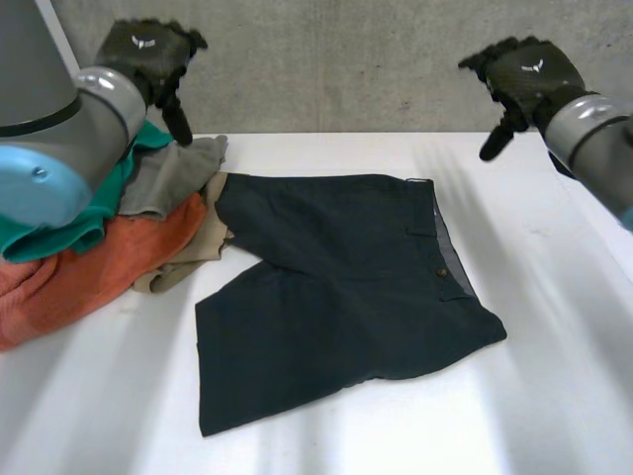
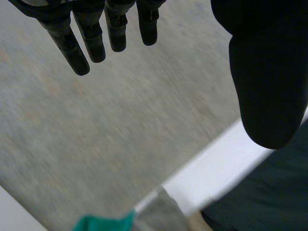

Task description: Fold the laundry.

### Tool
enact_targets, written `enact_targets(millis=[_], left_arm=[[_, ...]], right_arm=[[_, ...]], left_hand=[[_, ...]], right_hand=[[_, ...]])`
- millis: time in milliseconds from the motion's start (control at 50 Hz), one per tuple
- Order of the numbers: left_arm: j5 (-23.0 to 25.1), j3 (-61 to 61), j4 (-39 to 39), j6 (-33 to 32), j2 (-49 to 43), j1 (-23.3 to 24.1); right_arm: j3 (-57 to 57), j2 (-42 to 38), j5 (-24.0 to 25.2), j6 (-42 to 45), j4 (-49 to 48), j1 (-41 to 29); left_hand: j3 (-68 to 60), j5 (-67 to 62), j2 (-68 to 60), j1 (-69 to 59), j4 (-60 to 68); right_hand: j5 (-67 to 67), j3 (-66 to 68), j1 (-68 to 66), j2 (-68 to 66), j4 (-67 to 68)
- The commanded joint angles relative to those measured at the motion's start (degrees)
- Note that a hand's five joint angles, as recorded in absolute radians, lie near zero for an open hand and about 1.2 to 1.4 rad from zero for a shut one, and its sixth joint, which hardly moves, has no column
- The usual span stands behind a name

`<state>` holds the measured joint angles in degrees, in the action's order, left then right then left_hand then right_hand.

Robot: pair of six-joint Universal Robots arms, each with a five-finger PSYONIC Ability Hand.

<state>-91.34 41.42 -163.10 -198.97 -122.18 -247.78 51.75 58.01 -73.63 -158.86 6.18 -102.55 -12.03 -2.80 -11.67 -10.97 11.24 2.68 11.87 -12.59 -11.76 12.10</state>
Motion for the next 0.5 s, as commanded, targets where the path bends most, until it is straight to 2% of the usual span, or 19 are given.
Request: enact_targets(millis=[20, 140, 160, 280, 360, 500], left_arm=[[-0.69, 23.78, 13.24, 0.60, 15.03, 2.39], [1.86, 39.95, 15.97, -0.10, 21.45, 2.57], [2.65, 44.50, 15.71, -0.71, 23.11, 2.74], [5.38, 56.31, 11.58, -3.09, 27.16, 3.97], [5.29, 60.71, 7.36, -3.18, 27.52, 5.03], [5.12, 63.53, 1.21, -2.21, 25.41, 6.08]], right_arm=[[12.75, 10.37, 5.86, 8.21, 17.36, 4.45], [24.43, 14.85, 13.06, 16.73, 22.91, 7.27], [28.19, 15.81, 15.16, 19.79, 23.44, 8.14], [39.20, 16.79, 19.49, 30.18, 22.48, 10.61], [44.13, 15.56, 20.37, 31.77, 18.44, 11.58], [48.09, 13.89, 21.25, 28.97, 7.11, 12.46]], left_hand=[[2.03, 2.80, 1.67, 0.97, -1.24], [2.03, 2.80, 1.67, 0.97, -1.24], [-0.50, 0.27, -0.86, -1.56, 1.29], [-8.44, -7.67, -8.79, -9.50, 9.23], [-8.44, -7.67, -8.80, -9.50, 9.23], [-8.44, -7.67, -8.80, -9.50, 9.23]], right_hand=[[1.69, 2.50, -1.77, -2.61, 2.27], [10.10, 10.91, -10.18, -11.02, 10.68], [12.94, 13.75, -13.02, -13.86, 13.52], [20.03, 20.84, -20.11, -20.95, 20.61], [20.03, 20.84, -20.12, -20.95, 20.61], [19.19, 20.00, -19.28, -20.11, 19.77]])
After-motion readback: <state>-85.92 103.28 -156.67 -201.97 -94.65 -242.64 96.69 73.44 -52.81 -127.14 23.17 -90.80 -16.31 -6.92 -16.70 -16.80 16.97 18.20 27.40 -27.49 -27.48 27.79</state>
